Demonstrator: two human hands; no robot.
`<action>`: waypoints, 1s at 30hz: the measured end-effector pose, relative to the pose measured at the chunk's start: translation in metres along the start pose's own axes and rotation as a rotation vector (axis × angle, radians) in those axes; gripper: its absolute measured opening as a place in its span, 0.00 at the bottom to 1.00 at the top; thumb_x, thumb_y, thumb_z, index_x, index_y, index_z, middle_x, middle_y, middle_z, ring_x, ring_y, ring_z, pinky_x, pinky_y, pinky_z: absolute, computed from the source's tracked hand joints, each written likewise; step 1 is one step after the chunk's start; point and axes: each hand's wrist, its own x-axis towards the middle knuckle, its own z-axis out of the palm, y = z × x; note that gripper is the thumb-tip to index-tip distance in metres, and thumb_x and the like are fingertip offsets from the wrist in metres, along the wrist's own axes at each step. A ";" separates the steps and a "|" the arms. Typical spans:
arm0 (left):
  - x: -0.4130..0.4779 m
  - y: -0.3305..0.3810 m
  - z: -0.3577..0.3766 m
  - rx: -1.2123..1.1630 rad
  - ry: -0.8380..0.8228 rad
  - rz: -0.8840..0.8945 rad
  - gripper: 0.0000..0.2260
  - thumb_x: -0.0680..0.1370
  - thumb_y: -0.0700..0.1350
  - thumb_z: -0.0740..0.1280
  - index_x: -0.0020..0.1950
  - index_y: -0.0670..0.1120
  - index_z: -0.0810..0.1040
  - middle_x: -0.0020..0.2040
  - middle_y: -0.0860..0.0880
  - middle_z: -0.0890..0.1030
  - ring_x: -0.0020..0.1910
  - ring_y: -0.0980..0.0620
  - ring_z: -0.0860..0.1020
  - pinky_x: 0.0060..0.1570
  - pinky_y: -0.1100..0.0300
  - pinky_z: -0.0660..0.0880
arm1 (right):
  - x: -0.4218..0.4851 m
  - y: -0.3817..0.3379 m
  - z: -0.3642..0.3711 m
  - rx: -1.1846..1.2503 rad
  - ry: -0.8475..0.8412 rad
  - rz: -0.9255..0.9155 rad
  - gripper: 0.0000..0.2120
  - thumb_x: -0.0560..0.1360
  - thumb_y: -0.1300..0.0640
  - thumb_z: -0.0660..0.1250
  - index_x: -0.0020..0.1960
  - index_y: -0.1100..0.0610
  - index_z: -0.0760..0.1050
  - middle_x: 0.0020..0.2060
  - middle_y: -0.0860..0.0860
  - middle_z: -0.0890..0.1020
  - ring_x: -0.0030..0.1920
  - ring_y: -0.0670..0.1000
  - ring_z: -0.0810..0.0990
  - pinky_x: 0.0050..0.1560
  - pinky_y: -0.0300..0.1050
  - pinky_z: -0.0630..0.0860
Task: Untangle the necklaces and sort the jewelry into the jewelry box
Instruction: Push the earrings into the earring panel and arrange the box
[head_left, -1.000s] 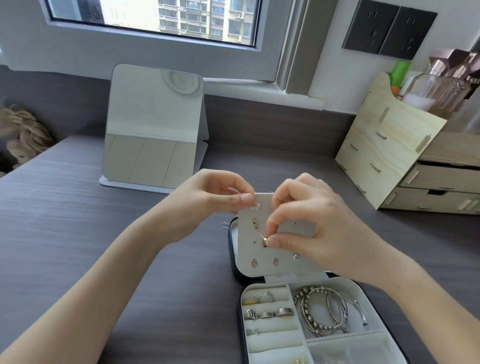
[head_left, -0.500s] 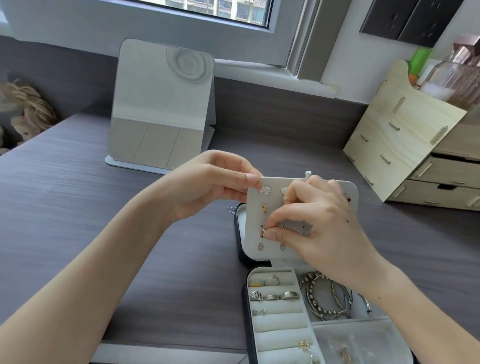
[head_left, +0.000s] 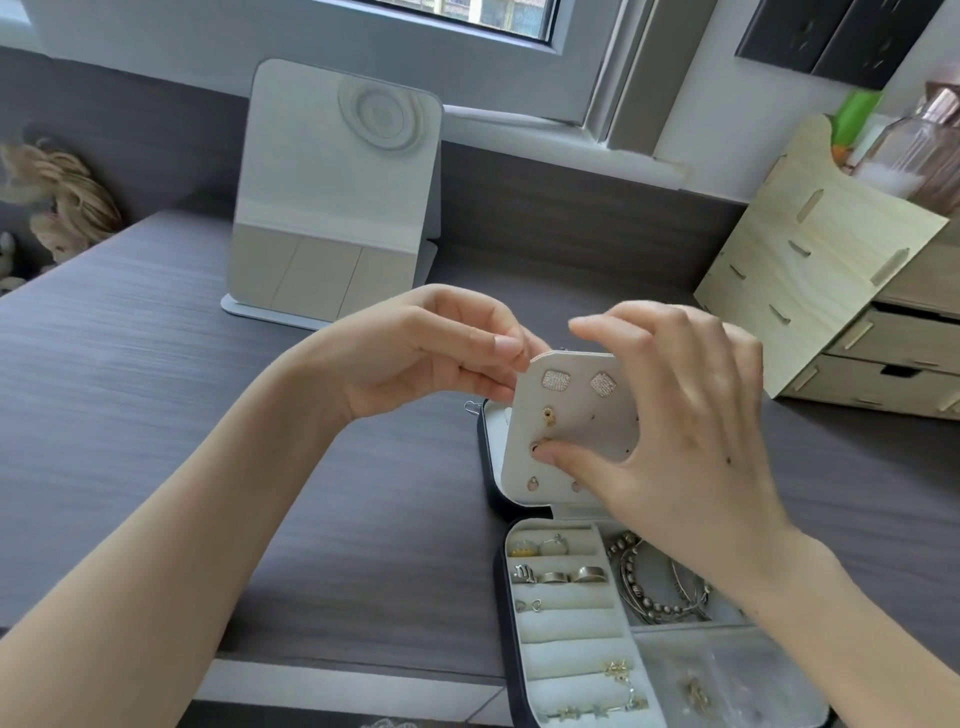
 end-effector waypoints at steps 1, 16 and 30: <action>0.000 0.000 -0.001 -0.006 -0.014 -0.001 0.04 0.70 0.41 0.67 0.38 0.43 0.82 0.48 0.44 0.83 0.46 0.46 0.80 0.47 0.56 0.77 | -0.001 0.001 0.000 0.022 -0.014 0.003 0.31 0.62 0.37 0.69 0.58 0.53 0.73 0.52 0.50 0.77 0.54 0.54 0.73 0.55 0.48 0.60; 0.001 -0.015 0.019 0.396 -0.240 -0.150 0.06 0.74 0.40 0.67 0.40 0.49 0.80 0.36 0.58 0.79 0.38 0.60 0.76 0.42 0.69 0.71 | -0.047 -0.010 -0.001 -0.012 0.340 -0.171 0.22 0.67 0.46 0.75 0.49 0.54 0.66 0.45 0.46 0.72 0.43 0.50 0.72 0.46 0.49 0.59; 0.003 -0.019 0.021 0.485 -0.287 -0.123 0.03 0.75 0.40 0.67 0.42 0.47 0.79 0.37 0.58 0.79 0.37 0.60 0.75 0.41 0.68 0.71 | -0.051 -0.011 0.000 -0.044 0.380 -0.201 0.21 0.66 0.48 0.76 0.47 0.54 0.66 0.42 0.46 0.72 0.40 0.50 0.71 0.43 0.49 0.58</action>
